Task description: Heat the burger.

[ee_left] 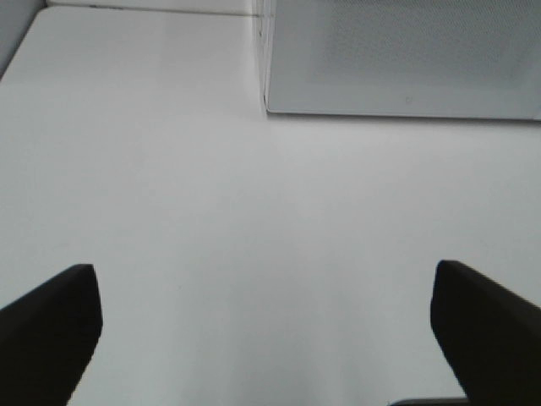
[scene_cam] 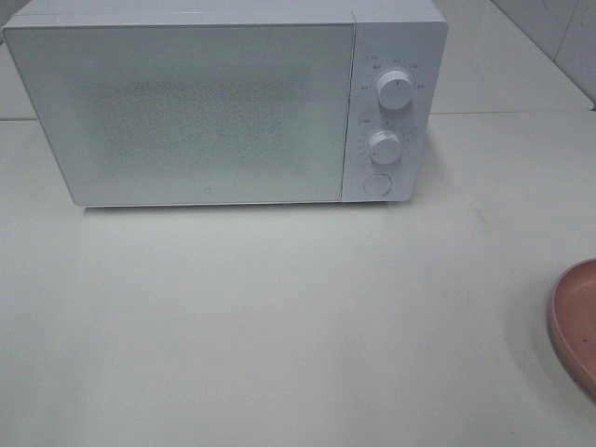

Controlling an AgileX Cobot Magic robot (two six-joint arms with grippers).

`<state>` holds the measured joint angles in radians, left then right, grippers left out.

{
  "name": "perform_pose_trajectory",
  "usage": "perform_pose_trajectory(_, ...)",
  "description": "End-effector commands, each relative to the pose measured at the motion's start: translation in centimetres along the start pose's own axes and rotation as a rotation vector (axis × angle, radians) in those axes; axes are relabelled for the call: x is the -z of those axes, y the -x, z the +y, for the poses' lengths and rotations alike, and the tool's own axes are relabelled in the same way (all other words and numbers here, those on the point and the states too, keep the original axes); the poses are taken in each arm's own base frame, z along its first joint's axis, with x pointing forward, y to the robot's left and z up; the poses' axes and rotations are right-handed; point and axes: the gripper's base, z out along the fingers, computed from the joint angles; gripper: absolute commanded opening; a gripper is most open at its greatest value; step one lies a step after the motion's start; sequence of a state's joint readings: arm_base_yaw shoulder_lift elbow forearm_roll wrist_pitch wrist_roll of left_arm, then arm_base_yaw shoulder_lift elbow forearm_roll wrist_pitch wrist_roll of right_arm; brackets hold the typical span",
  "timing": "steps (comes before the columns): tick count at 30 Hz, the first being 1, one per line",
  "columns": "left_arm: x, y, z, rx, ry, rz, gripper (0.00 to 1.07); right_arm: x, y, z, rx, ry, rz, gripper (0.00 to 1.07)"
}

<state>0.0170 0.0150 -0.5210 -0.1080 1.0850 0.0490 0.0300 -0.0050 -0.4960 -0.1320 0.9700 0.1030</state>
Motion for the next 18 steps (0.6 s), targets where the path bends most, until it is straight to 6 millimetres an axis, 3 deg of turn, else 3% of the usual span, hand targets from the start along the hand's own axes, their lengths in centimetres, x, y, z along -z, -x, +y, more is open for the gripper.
perform_pose_trajectory(1,0.53,-0.28,-0.06,0.006,0.007,-0.053,0.98,0.34,-0.10,-0.01,0.007,-0.003,-0.030,0.73)
perform_pose_trajectory(18,0.47,-0.27,-0.05,0.006,0.008,-0.049,0.98,0.34,-0.10,-0.01,0.006,-0.003,-0.030,0.73)
